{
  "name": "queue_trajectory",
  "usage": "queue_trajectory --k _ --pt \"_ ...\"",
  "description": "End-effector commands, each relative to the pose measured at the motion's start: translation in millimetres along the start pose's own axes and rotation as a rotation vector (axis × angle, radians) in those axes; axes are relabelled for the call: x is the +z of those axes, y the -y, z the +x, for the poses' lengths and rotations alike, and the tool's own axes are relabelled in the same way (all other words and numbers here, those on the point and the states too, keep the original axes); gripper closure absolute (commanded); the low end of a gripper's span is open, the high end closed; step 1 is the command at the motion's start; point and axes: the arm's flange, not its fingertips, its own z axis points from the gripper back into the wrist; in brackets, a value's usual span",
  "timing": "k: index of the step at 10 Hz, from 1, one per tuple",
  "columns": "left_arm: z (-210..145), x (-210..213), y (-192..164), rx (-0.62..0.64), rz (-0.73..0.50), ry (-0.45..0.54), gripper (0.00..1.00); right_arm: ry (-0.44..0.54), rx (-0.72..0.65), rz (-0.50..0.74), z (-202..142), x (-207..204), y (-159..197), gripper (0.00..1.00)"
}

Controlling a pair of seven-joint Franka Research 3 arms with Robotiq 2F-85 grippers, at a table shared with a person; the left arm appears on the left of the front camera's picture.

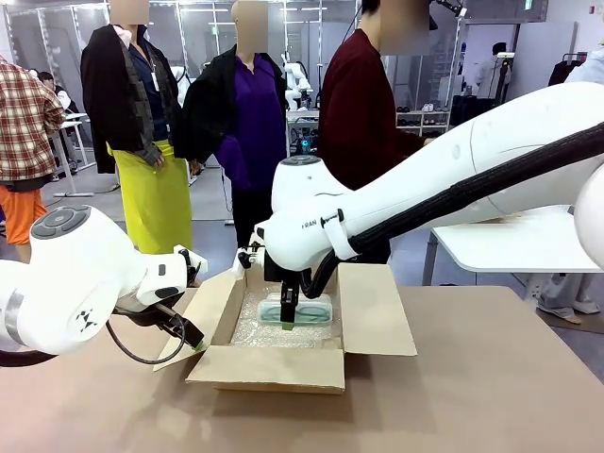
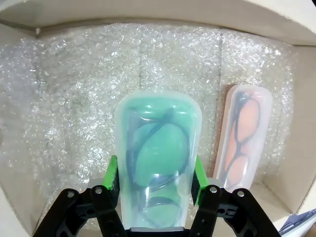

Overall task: Pack the glasses set securely to prepare it for shipping.
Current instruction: Put the Glasses case from the right side of the table into the Package Box.

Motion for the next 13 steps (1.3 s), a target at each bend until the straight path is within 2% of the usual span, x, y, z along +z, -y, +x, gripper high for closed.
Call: queue_trajectory --k 1,2,3,4,11,13 --pt "-1.7 1.6 -0.9 0.004 -0.001 0.002 0.0 0.0 0.022 -0.001 -2.5 -8.4 0.7 0.35" --pt "-1.7 1.6 -0.9 0.004 -0.001 0.002 0.0 0.003 0.013 0.003 -4.9 -11.4 2.8 0.28" --pt "-1.7 1.6 -0.9 0.004 -0.001 0.002 0.0 0.006 0.011 0.007 -5.8 -13.0 4.8 0.17" --pt "-1.7 1.6 -0.9 0.004 -0.001 0.002 0.0 0.005 0.014 0.008 -5.7 -13.5 5.6 0.01" --pt "-1.7 1.6 -0.9 0.004 -0.001 0.002 0.0 0.003 0.018 0.007 -11.8 -1.5 3.5 0.0" --pt "-1.7 1.6 -0.9 0.004 -0.001 0.002 0.0 0.0 -0.013 0.009 -5.7 -10.3 7.1 0.0"
